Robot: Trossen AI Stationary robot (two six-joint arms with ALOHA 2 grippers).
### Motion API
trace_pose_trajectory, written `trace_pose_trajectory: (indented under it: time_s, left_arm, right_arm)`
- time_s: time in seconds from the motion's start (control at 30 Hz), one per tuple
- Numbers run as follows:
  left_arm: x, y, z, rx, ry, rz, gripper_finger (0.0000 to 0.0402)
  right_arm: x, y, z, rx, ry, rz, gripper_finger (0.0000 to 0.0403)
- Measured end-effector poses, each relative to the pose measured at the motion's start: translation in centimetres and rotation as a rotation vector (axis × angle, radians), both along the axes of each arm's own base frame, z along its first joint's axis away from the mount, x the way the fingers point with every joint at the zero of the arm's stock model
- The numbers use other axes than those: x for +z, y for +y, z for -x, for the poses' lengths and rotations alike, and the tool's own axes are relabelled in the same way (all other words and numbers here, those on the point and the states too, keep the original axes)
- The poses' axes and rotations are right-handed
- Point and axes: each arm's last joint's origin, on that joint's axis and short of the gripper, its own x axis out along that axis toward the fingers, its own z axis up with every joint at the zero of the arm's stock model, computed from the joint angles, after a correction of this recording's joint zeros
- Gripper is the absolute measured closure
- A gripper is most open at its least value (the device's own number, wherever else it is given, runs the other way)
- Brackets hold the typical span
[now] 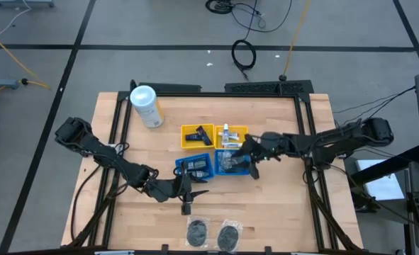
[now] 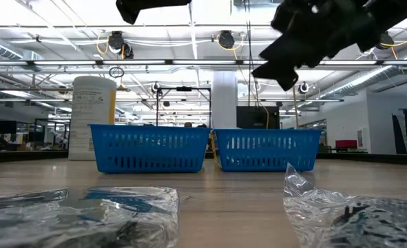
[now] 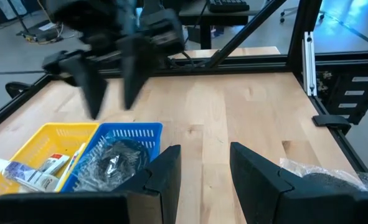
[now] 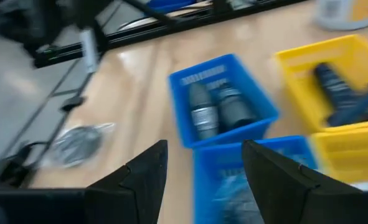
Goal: Pick & Place Travel size toiletries
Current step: Put the right hairbrush into the right blue bin
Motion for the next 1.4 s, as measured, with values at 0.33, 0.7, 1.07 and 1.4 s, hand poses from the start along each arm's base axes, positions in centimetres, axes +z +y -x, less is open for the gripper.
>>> trace_pose_trajectory:
  time_s: [0.33,0.7,1.07,1.4]
  left_arm:
    - [0.0,0.5,-0.2,0.016,0.004,-0.001,0.0266]
    - [-0.1,0.9,-0.4,0.036,0.003,0.019,0.0266]
    - [-0.4,0.9,-0.3,0.046,0.033,0.036,0.0266]
    - [-0.5,0.9,-0.2,0.058,0.048,0.06,0.0265]
  right_arm:
    - [-0.4,8.8,1.1,0.15,-0.041,0.057,0.0207]
    - [-5.7,14.7,-0.3,0.251,-0.088,0.018,0.0206]
    - [-8.4,17.2,-3.9,0.26,0.015,0.061,0.0207]
    - [-10.0,17.9,-4.6,0.243,0.112,0.054,0.0206]
